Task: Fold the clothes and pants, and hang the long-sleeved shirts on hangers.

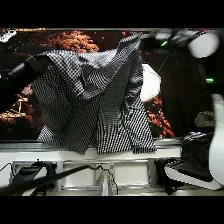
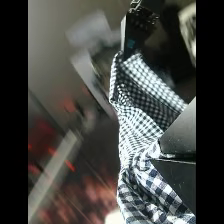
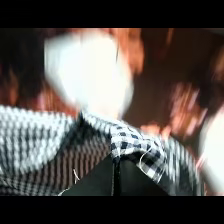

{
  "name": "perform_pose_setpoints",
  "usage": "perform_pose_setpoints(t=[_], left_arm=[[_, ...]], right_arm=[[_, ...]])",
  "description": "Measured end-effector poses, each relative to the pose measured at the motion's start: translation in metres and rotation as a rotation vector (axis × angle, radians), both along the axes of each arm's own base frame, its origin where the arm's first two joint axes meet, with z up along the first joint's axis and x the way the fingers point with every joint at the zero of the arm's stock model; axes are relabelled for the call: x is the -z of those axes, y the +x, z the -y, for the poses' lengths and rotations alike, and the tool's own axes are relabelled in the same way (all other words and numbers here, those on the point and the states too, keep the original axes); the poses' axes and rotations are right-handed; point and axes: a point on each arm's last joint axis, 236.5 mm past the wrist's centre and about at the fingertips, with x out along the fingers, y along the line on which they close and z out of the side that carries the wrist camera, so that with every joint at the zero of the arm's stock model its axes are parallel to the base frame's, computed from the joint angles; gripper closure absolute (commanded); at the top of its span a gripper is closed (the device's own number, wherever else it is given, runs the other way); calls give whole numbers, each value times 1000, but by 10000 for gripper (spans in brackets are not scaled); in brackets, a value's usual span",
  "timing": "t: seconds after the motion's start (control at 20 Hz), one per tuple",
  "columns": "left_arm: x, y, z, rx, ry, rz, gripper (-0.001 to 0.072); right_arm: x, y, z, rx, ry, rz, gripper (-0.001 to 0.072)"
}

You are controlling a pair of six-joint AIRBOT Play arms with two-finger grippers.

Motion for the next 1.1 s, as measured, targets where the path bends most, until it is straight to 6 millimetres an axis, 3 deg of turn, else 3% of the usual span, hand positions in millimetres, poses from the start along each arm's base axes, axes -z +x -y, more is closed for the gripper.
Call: perform_pose_setpoints(t=[0.1, 0.2, 0.35, 0.4, 0.45, 0.5, 0.65, 0.85, 0.95, 1.05, 1.1], left_arm=[[-32, -10, -7, -55, -38, 79, 695], [-50, -8, -24, -144, -71, 122, 694], [-46, 5, -37, -211, -87, 111, 667], [-39, 11, -39, -222, -90, 93, 524], [-30, 19, -40, -231, -90, 70, 359], [-19, 28, -41, -236, -88, 42, 281], [20, 52, -46, -250, -80, -49, 276], [63, 68, -56, -224, -51, -144, 283], [77, 67, -74, -223, 14, -165, 291], [91, 64, -105, -265, 70, -206, 304], [100, 60, -124, -293, 98, -237, 351]], right_arm=[[-61, -22, 6, -14, 4, 118, 690], [-99, -45, 8, -44, 1, 184, 690], [-120, -69, 0, -101, 14, 198, 690], [-118, -73, -5, -122, 16, 184, 690], [-114, -75, -11, -146, 16, 166, 690], [-108, -75, -20, -172, 16, 144, 690], [-73, -65, -54, -255, 7, 54, 690], [-2, -38, -100, -329, -28, -94, 689], [27, -30, -114, -350, -46, -151, 689], [43, -24, -121, -356, -59, -177, 689], [49, -22, -123, -355, -64, -182, 689]])
